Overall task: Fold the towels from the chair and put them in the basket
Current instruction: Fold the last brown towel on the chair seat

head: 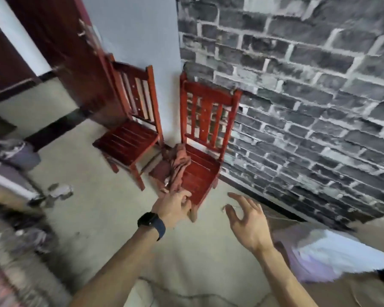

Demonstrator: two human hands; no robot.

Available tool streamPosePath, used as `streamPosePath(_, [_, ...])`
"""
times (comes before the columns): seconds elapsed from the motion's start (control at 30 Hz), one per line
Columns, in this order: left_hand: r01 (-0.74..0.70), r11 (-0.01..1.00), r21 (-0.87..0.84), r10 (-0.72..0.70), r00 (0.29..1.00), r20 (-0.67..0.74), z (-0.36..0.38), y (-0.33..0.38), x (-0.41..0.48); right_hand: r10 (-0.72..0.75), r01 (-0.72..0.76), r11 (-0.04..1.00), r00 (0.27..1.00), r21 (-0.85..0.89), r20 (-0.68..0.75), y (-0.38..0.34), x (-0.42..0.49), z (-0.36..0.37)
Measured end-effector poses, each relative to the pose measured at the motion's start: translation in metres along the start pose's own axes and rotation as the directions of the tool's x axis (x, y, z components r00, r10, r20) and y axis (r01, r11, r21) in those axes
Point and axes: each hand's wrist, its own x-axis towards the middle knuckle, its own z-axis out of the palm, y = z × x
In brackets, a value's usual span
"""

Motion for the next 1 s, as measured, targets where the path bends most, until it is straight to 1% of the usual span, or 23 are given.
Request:
streamPosePath(0.13, [0.086, 0.995, -0.048, -0.085, 0.996, 0.004, -0.029, -0.057, 0.025, -0.052, 0.045, 0.997, 0.992, 0.062, 0.112, -0.048, 0.041, 0.034])
streamPosePath(0.23, [0.141, 0.983, -0.117, -0.142, 0.990, 0.000, -0.036, -0.083, 0.053, -0.081, 0.067, 0.995, 0.976, 0.076, 0.204, -0.064, 0.079, 0.059])
streamPosePath(0.3, [0.173, 0.972, -0.159, -0.173, 0.985, 0.014, -0.037, -0.098, 0.075, -0.069, 0.054, 0.997, 0.958, 0.061, 0.279, -0.067, 0.109, 0.079])
streamPosePath(0.43, [0.270, 0.939, -0.212, -0.265, 0.963, 0.049, -0.037, -0.130, 0.126, -0.053, 0.050, 0.999, 0.895, 0.019, 0.443, -0.067, 0.176, 0.121])
streamPosePath(0.57, [0.370, 0.913, -0.172, -0.354, 0.928, 0.114, -0.046, -0.149, 0.176, -0.020, 0.020, 1.000, 0.822, 0.006, 0.569, -0.070, 0.246, 0.157])
streamPosePath(0.67, [0.415, 0.890, -0.186, -0.396, 0.909, 0.133, -0.055, -0.161, 0.215, 0.033, -0.010, 0.999, 0.758, -0.039, 0.651, -0.068, 0.294, 0.184])
streamPosePath(0.73, [0.447, 0.874, -0.191, -0.423, 0.893, 0.156, -0.053, -0.171, 0.237, 0.072, -0.024, 0.997, 0.726, -0.079, 0.684, -0.065, 0.321, 0.199])
streamPosePath(0.83, [0.464, 0.875, -0.135, -0.435, 0.878, 0.198, -0.049, -0.193, 0.279, 0.123, -0.039, 0.990, 0.700, -0.135, 0.704, -0.062, 0.365, 0.225])
streamPosePath(0.93, [0.450, 0.891, -0.067, -0.425, 0.876, 0.227, -0.037, -0.220, 0.325, 0.195, -0.062, 0.976, 0.681, -0.210, 0.706, -0.050, 0.408, 0.264])
streamPosePath(1.0, [0.412, 0.911, -0.016, -0.397, 0.888, 0.232, -0.025, -0.244, 0.356, 0.245, -0.083, 0.963, 0.673, -0.257, 0.698, -0.039, 0.435, 0.294])
